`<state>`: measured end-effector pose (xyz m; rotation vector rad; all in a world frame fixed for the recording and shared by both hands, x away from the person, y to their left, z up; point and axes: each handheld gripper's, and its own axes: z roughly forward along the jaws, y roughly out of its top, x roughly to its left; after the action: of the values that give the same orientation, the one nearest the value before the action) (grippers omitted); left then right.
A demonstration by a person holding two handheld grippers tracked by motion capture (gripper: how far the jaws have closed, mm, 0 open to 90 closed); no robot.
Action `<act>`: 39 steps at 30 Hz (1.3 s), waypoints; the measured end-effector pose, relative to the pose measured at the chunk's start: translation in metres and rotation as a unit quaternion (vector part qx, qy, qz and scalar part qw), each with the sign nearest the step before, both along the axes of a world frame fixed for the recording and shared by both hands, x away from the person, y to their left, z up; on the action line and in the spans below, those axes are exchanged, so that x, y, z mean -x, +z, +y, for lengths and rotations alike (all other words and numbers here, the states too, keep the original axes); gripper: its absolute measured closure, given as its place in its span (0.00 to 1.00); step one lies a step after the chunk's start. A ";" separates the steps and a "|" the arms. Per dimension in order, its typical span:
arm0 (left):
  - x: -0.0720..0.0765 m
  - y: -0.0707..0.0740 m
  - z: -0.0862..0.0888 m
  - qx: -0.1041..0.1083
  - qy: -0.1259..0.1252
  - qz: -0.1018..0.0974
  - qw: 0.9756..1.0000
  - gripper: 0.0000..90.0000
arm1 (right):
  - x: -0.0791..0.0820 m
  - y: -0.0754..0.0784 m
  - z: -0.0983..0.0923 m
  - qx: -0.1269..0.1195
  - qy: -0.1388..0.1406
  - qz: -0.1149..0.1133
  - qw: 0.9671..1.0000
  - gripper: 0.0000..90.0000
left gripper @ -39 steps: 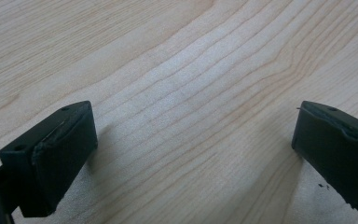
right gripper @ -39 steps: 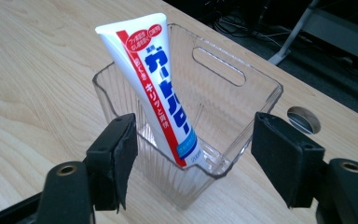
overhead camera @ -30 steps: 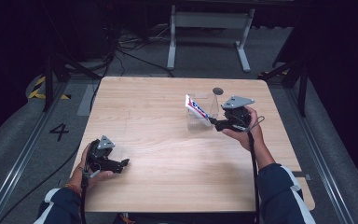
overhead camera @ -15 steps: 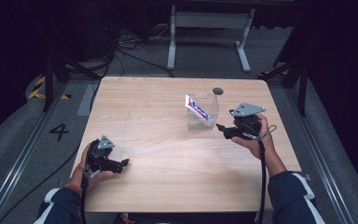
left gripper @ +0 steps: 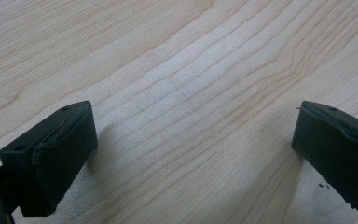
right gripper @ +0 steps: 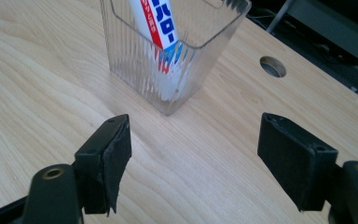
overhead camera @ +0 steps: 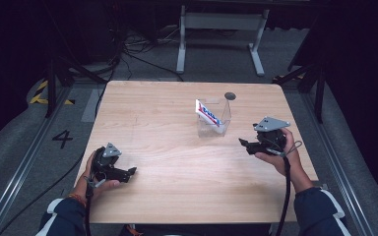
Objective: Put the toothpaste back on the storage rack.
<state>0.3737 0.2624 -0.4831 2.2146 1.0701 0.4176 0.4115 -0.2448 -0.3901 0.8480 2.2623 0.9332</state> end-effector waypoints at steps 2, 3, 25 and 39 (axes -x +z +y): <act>0.000 0.000 0.000 0.000 0.000 0.000 1.000 0.01 | 0.002 -0.002 -0.002 0.002 -0.001 0.001 1.000 0.29; 0.000 0.000 0.000 0.000 0.000 0.000 1.000 0.01 | 0.003 -0.003 -0.003 0.004 -0.001 0.003 1.000 0.29; 0.000 0.000 0.000 0.001 -0.001 0.000 1.000 0.01 | 0.023 -0.026 -0.028 0.020 -0.018 0.022 0.999 0.29; 0.000 0.000 0.000 0.000 0.000 0.000 1.000 0.01 | 0.038 -0.047 -0.051 0.016 -0.039 0.039 0.998 0.26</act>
<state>0.3737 0.2624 -0.4831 2.2145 1.0703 0.4174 0.3736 -0.2958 -0.4372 0.9670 2.2871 0.8390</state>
